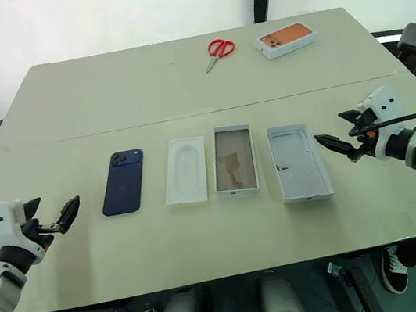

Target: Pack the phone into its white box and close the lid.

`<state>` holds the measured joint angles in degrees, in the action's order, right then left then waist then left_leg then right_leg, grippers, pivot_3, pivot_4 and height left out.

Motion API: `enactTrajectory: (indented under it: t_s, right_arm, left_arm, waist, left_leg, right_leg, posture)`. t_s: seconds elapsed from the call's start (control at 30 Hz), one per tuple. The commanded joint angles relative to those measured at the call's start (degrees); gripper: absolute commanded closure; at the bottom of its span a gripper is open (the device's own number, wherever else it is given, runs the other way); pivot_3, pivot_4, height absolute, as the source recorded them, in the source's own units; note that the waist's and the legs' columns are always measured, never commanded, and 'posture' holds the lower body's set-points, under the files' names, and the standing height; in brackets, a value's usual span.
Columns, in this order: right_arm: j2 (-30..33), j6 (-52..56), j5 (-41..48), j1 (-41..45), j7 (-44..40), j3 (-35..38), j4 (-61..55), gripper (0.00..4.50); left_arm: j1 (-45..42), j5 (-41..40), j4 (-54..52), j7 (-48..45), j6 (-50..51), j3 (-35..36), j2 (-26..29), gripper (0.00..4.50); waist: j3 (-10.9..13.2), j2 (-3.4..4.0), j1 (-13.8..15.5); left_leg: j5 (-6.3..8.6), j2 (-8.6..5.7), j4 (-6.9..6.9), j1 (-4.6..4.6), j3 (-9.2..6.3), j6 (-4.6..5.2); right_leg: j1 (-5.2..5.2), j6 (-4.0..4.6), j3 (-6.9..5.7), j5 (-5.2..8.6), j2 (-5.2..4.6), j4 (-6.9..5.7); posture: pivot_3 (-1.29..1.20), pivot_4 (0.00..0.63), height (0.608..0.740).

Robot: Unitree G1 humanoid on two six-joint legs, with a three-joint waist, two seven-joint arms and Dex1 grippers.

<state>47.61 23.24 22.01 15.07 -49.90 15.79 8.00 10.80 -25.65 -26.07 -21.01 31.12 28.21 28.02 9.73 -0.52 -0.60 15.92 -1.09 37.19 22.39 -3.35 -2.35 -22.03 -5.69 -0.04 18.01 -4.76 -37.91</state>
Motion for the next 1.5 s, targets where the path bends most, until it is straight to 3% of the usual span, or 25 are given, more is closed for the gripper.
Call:
enactTrajectory:
  t_s: [0.03,0.17,0.3,0.53,0.87,1.2,1.33,1.5]
  right_arm:
    - [-1.20,-0.55,0.36,2.42,0.68,-0.86,-3.81,0.06]
    - [-2.48,0.68,1.10,2.78,1.93,-1.43,-7.45,0.06]
    - [-4.09,2.48,2.22,1.94,3.05,-2.76,-13.87,0.06]
    - [-5.65,8.25,3.05,-1.22,5.49,-9.47,-33.99,0.06]
    - [-7.41,10.23,2.82,-3.19,7.24,-14.08,-39.89,0.06]
    - [-7.51,10.15,2.78,-3.27,6.94,-15.67,-41.19,0.06]
    - [-7.60,10.19,2.70,-3.25,7.16,-15.99,-41.30,0.00]
    - [-7.75,9.93,2.36,-3.95,7.38,-16.62,-41.41,0.00]
  left_arm:
    - [-2.31,-1.20,-3.55,1.66,0.91,-1.36,-0.77,0.00]
    - [-4.82,-1.67,-4.38,1.35,2.55,-4.60,-0.78,0.00]
    - [-13.38,-3.08,-4.28,1.06,6.25,-13.69,-2.52,0.00]
    - [-22.04,-6.99,-4.91,4.13,24.13,-23.37,-3.97,0.00]
    - [-28.25,-11.29,-3.77,12.96,46.42,-19.22,-10.26,0.00]
    - [-31.53,-13.12,-2.99,12.87,56.41,-14.64,-18.99,0.00]
    - [-32.20,-12.30,-2.39,12.97,57.65,-12.83,-21.62,1.11]
    - [-32.07,-10.43,-2.02,13.92,56.50,-11.03,-21.45,3.69]
  waist:
    - [0.00,0.00,-0.01]
    - [0.00,0.00,0.12]
    - [0.00,-0.01,0.51]
    - [0.01,-0.01,-0.09]
    - [0.10,-0.17,0.02]
    - [0.10,-0.18,0.14]
    - [0.12,-0.21,0.08]
    - [0.12,-0.21,-0.01]
  left_leg:
    - [0.00,0.00,0.02,0.00,0.00,0.00]
    - [0.00,-0.01,0.05,0.00,-0.01,-0.01]
    - [-0.01,-0.02,0.08,0.01,-0.07,-0.01]
    - [-0.01,-0.01,0.08,0.04,-0.07,-0.01]
    - [-0.03,-0.06,0.27,0.01,-0.14,-0.01]
    - [-0.04,-0.08,0.25,0.00,-0.14,-0.02]
    - [-0.04,-0.10,0.28,0.00,-0.14,-0.03]
    - [-0.04,-0.09,0.23,0.00,-0.14,-0.04]
  right_leg:
    - [0.00,0.00,0.00,0.00,0.00,-0.01]
    - [0.00,0.00,0.00,0.00,0.02,-0.06]
    - [0.03,-0.01,-0.03,-0.01,0.05,-0.06]
    - [-0.04,-0.06,-0.05,0.00,0.11,-0.10]
    - [0.06,-0.10,-0.07,-0.04,0.15,-0.19]
    - [0.07,-0.11,-0.08,-0.04,0.13,-0.17]
    - [0.10,-0.11,-0.08,-0.05,0.10,-0.17]
    - [0.05,-0.11,-0.08,-0.05,0.15,-0.17]
  posture:
    - [0.00,0.150,0.740]
    - [0.00,0.150,0.740]
    - [0.00,0.150,0.740]
    - [0.00,0.150,0.740]
    - [0.00,0.150,0.740]
    - [0.00,0.150,0.740]
    - [0.00,0.150,0.740]
    - [0.00,0.150,0.740]
